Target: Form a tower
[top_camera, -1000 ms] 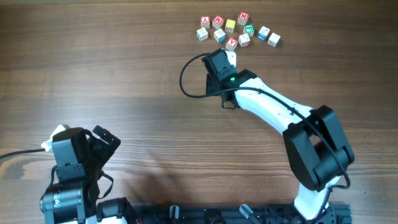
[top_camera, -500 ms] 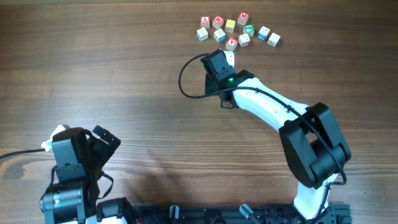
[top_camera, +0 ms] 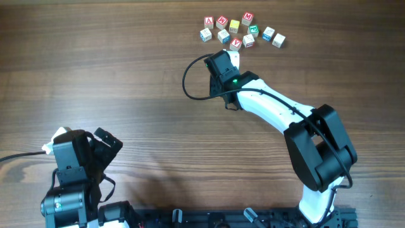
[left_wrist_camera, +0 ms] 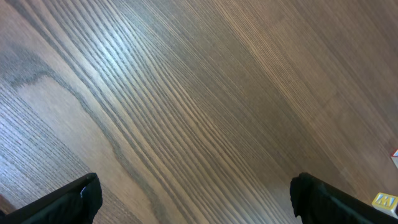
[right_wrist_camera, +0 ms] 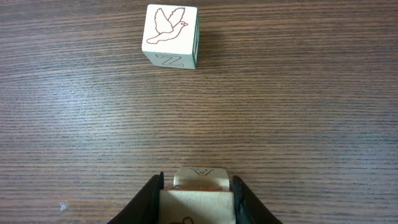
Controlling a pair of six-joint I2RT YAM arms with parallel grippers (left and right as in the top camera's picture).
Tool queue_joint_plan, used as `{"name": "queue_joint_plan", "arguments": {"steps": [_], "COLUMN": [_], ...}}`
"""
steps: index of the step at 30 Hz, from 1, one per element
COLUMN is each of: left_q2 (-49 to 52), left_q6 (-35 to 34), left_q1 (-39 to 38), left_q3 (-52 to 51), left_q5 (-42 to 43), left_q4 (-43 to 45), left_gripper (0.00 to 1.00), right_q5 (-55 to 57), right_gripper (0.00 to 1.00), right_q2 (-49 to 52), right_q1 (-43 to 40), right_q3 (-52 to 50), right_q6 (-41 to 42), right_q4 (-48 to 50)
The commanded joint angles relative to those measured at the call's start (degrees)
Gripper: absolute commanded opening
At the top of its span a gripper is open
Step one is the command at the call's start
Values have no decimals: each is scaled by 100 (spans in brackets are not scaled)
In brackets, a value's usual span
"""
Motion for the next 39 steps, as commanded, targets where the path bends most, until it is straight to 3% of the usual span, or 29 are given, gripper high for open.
{"name": "queue_joint_plan", "arguments": {"steps": [1, 19, 21, 23, 24, 30, 39], "left_q2": [-26, -26, -26, -26, -26, -26, -26], "left_q6": [48, 48, 48, 48, 48, 48, 48], "left_q1": [42, 42, 42, 42, 42, 42, 42], "left_q3": [-26, -26, -26, -26, -26, -26, -26], "left_q5": [46, 46, 46, 46, 46, 46, 48], "left_q4": [-4, -2, -2, -4, -2, -4, -4], "left_gripper": [100, 100, 100, 100, 100, 100, 100], "right_q5": [168, 170, 170, 166, 166, 52, -144], "right_gripper": [25, 48, 61, 93, 99, 100, 100], "right_q2": [59, 151, 151, 144, 116, -39, -37], "right_q1": [7, 7, 7, 7, 7, -162, -732], "right_q3": [0, -17, -17, -11, 37, 1108, 1700], "right_q6": [-55, 83, 81, 76, 79, -37, -372], "right_q4": [-11, 13, 35, 83, 42, -426, 120]}}
